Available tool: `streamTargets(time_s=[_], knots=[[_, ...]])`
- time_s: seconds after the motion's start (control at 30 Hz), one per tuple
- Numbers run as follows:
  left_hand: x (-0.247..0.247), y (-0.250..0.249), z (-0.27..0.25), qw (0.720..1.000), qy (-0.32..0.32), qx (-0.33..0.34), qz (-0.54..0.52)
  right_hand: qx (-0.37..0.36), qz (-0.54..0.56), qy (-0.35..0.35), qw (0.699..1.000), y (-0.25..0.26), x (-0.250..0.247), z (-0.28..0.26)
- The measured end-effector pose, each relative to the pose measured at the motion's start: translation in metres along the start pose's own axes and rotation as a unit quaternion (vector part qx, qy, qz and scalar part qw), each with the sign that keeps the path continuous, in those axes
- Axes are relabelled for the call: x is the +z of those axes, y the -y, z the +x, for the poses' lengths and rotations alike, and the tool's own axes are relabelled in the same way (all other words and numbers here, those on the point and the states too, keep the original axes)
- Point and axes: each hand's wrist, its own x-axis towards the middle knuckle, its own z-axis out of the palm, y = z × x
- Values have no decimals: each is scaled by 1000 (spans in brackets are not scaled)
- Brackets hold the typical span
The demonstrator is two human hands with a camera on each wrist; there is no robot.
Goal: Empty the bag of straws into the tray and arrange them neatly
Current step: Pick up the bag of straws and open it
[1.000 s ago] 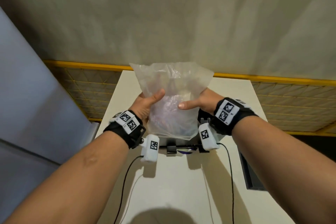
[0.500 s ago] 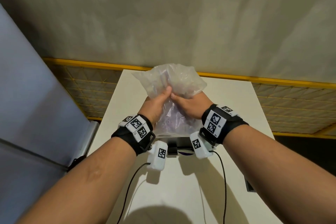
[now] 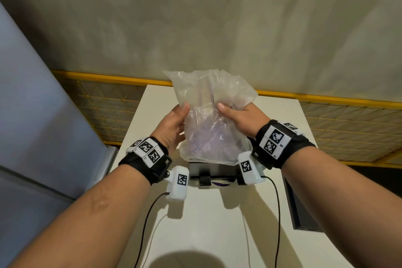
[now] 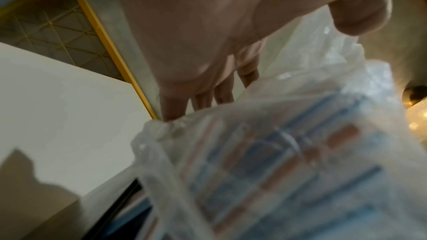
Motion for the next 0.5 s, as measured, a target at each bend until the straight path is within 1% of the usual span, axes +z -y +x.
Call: streamTargets(time_s=[0.13, 0.17, 0.27, 0.33, 0.43, 0.47, 0.5], knots=[[-2, 7, 2, 1000, -6, 18, 18, -42, -38, 18, 998, 13, -8, -5], [-2, 10, 3, 1000, -2, 22, 22, -43, -53, 23, 997, 13, -9, -5], [0, 17, -2, 999, 46, 14, 6, -30, -128, 68, 989, 11, -8, -5], [4, 17, -3, 998, 64, -9, 5, -51, -164, 66, 983, 8, -7, -4], [8, 17, 1, 999, 26, -40, 23, -79, -172, -1, 982, 13, -10, -4], [7, 17, 2, 998, 14, -49, 30, -91, -190, 8, 978, 15, -11, -3], [7, 18, 3, 998, 3, -54, 40, -96, -228, 33, 968, 15, -9, -2]])
